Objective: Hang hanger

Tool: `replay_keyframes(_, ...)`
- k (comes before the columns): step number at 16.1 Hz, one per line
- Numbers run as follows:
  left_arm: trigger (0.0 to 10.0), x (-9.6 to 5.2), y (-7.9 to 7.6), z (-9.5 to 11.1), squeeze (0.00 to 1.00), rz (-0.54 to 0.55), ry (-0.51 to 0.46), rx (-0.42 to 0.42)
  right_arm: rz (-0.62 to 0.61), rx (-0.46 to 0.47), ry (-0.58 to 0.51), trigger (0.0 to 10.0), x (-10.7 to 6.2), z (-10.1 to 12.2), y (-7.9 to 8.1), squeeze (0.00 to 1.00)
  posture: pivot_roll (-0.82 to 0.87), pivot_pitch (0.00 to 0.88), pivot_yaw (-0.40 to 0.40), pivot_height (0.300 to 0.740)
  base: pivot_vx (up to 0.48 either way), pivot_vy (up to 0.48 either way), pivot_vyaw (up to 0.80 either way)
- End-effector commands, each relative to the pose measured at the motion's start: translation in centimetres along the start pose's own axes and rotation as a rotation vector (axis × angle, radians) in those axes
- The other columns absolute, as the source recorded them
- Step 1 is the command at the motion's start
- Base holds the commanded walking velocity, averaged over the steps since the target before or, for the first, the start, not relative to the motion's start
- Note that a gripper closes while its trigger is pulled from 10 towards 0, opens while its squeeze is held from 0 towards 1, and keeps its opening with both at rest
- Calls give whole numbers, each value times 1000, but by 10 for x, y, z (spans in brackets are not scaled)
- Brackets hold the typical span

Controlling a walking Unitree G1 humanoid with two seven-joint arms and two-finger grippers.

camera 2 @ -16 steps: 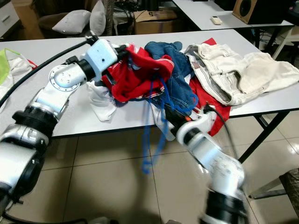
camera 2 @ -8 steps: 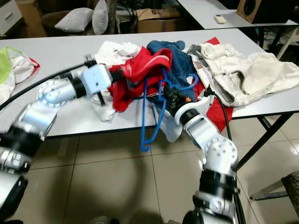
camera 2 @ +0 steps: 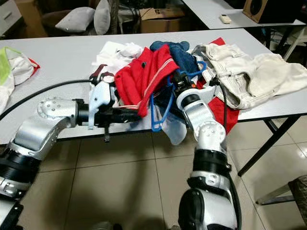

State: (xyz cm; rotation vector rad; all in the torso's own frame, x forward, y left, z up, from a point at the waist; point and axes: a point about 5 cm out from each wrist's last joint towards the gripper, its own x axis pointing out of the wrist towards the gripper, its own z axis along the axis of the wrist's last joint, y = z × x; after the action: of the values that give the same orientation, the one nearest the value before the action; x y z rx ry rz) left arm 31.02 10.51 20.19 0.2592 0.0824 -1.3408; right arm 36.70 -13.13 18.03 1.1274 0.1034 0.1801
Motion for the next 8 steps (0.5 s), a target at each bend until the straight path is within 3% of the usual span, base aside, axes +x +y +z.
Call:
replay_keyframes(1,0,8,-10,21,0,-97,-99,-29,29,3,-74,10000,4,10,9,0,-80,0,2,740,0,0,0)
replay_keyframes(3,0,19,-16,34,0,-146,-180,-99,31,16,-93,10000,8,7,11,0,-76,0,2,740,0,0,0)
replay_keyframes(5,0,35,-18,53,0,-181,-295,-220,33,50,-133,10000,13,6,14,0,-74,0,4,740,0,0,0)
replay_keyframes(6,0,40,-18,59,0,-186,-310,-269,30,63,-158,10000,15,8,16,0,-76,0,8,740,0,0,0)
replay_keyframes(8,0,40,-17,64,0,-193,-320,-283,36,70,-192,10000,16,11,18,0,-78,0,11,740,0,0,0)
